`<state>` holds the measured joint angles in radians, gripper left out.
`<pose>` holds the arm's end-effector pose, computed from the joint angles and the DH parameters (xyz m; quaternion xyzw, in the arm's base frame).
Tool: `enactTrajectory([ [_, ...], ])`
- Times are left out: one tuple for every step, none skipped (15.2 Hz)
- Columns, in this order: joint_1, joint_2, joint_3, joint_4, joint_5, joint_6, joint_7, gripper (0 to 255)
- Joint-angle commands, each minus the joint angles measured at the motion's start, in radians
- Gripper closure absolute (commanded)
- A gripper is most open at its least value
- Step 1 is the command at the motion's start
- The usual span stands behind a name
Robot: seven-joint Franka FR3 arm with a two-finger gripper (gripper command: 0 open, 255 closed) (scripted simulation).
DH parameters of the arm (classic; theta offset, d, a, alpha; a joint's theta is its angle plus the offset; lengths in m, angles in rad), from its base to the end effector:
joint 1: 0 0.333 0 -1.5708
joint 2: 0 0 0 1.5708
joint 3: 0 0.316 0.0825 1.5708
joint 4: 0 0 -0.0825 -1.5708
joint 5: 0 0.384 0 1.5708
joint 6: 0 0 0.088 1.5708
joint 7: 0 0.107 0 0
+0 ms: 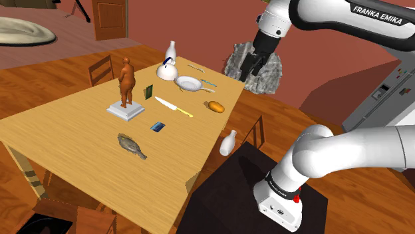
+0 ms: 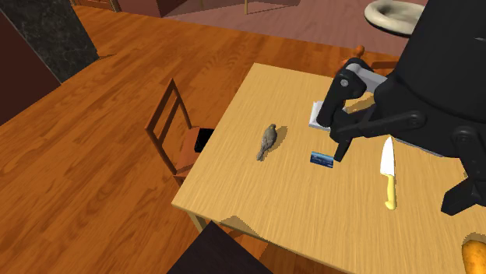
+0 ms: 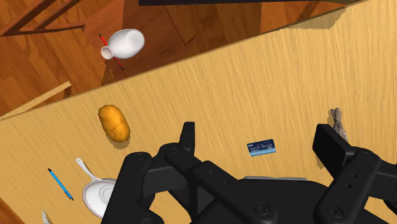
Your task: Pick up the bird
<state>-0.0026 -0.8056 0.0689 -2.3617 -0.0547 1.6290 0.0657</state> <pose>0.3072 0.0216 0.5990 0.9980 -0.0087 0.0386 0.0501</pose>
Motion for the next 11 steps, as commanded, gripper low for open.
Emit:
enactTrajectory([
  [0.000, 0.000, 0.000, 0.000, 0.000, 0.000, 0.000, 0],
  [0.003, 0.021, 0.011, -0.010, 0.006, 0.028, 0.011, 0],
  [0.007, 0.043, 0.021, -0.019, 0.011, 0.055, 0.022, 0],
  [0.010, 0.067, 0.032, -0.027, 0.016, 0.083, 0.033, 0],
  [0.013, 0.091, 0.042, -0.034, 0.021, 0.110, 0.044, 0],
  [0.016, 0.117, 0.053, -0.039, 0.025, 0.138, 0.055, 0],
  [0.018, 0.144, 0.064, -0.043, 0.029, 0.165, 0.066, 0],
  [0.021, 0.172, 0.075, -0.046, 0.032, 0.192, 0.077, 0],
  [0.023, 0.201, 0.086, -0.048, 0.034, 0.219, 0.088, 0],
  [0.025, 0.231, 0.096, -0.048, 0.036, 0.246, 0.099, 0],
  [0.026, 0.262, 0.107, -0.047, 0.038, 0.272, 0.110, 0],
])
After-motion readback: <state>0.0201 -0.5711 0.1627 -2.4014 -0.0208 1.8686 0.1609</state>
